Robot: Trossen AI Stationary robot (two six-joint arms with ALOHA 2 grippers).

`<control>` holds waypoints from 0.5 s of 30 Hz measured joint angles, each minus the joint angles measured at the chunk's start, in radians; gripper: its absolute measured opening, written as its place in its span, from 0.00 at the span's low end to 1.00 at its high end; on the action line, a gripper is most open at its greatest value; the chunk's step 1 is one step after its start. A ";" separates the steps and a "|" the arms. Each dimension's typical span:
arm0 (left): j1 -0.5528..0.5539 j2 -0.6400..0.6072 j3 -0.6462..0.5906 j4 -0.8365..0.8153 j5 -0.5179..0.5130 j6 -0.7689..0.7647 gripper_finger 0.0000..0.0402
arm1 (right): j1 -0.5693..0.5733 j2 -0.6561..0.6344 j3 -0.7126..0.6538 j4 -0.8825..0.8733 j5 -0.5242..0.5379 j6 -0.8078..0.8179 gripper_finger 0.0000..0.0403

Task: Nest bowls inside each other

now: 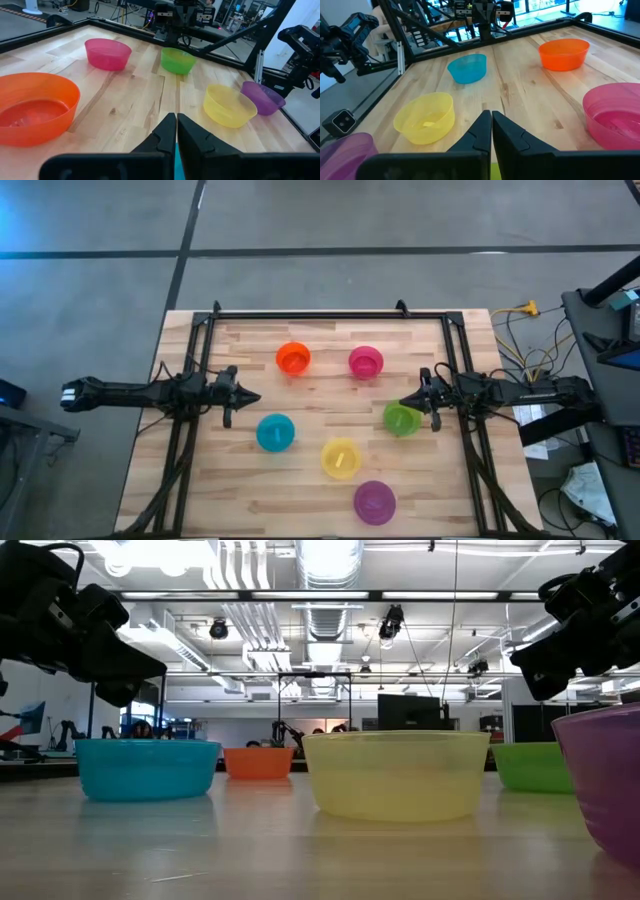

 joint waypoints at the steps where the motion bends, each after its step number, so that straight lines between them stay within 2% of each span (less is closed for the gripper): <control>1: 0.000 0.000 0.000 0.000 0.000 0.000 0.00 | 0.000 0.000 0.000 0.000 0.000 0.000 0.02; 3: 0.000 0.000 0.000 0.000 0.000 0.000 0.00 | 0.000 0.000 0.000 0.000 0.000 -0.014 0.02; 7: 0.000 0.000 0.000 0.000 0.000 0.000 0.00 | 0.000 0.000 0.000 0.001 0.001 -0.209 0.02; 9: 0.000 0.000 0.000 0.000 0.000 0.000 0.00 | 0.000 0.000 0.000 0.017 0.000 -0.245 0.02; 15: 0.000 0.000 0.000 0.000 0.000 0.000 0.00 | 0.000 0.000 0.000 0.188 0.000 0.111 0.02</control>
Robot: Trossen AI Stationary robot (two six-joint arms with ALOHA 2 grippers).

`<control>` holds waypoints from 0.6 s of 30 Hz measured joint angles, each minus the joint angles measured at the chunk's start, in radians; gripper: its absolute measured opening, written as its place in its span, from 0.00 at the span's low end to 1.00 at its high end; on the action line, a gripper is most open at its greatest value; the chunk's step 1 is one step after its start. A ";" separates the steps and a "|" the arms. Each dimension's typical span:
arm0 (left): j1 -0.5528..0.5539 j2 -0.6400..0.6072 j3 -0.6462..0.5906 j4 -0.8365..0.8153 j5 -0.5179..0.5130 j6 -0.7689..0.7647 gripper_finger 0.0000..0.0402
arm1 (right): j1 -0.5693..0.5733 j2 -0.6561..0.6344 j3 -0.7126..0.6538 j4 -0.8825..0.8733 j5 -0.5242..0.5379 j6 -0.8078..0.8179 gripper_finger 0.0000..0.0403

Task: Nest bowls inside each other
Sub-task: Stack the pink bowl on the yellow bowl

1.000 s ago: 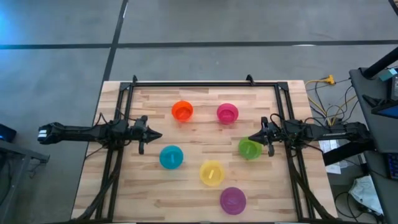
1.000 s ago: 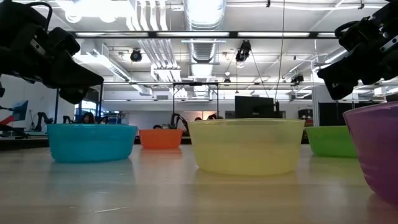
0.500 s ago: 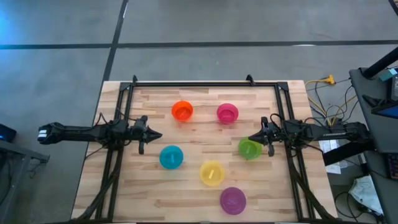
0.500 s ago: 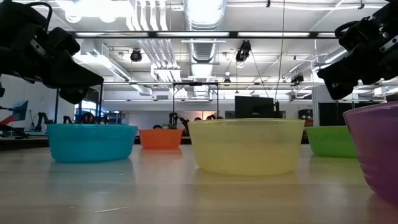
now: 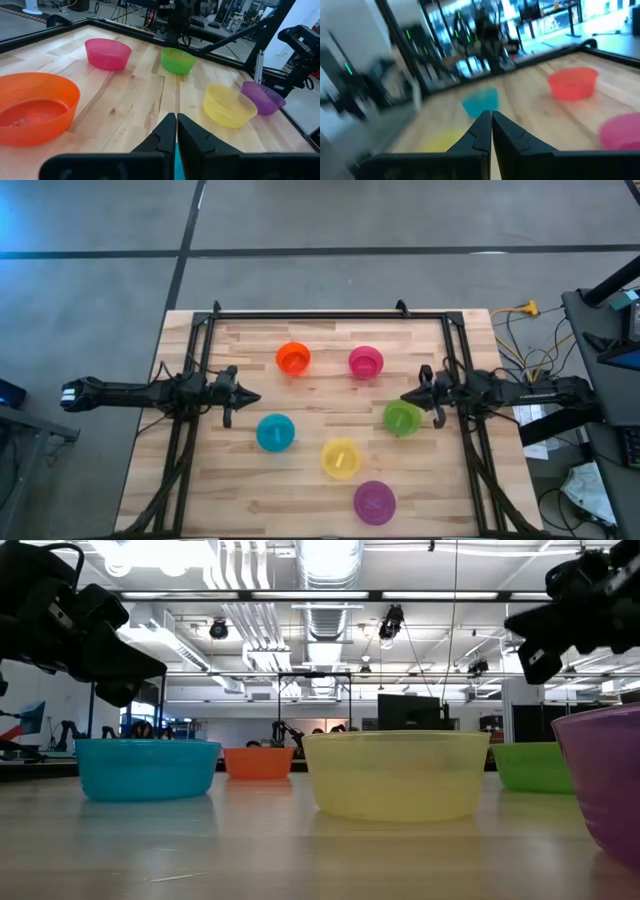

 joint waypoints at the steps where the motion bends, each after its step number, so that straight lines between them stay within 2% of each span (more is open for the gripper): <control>1: 0.000 0.000 0.000 0.000 0.000 0.000 0.00 | -0.001 0.000 0.000 0.042 0.000 0.015 0.02; 10: 0.000 0.000 0.000 0.000 0.000 0.000 0.00 | -0.002 0.000 0.000 0.316 0.000 0.017 0.02; 18: 0.000 0.000 0.000 0.000 0.000 0.000 0.00 | -0.002 0.008 0.000 0.546 0.022 -0.165 0.02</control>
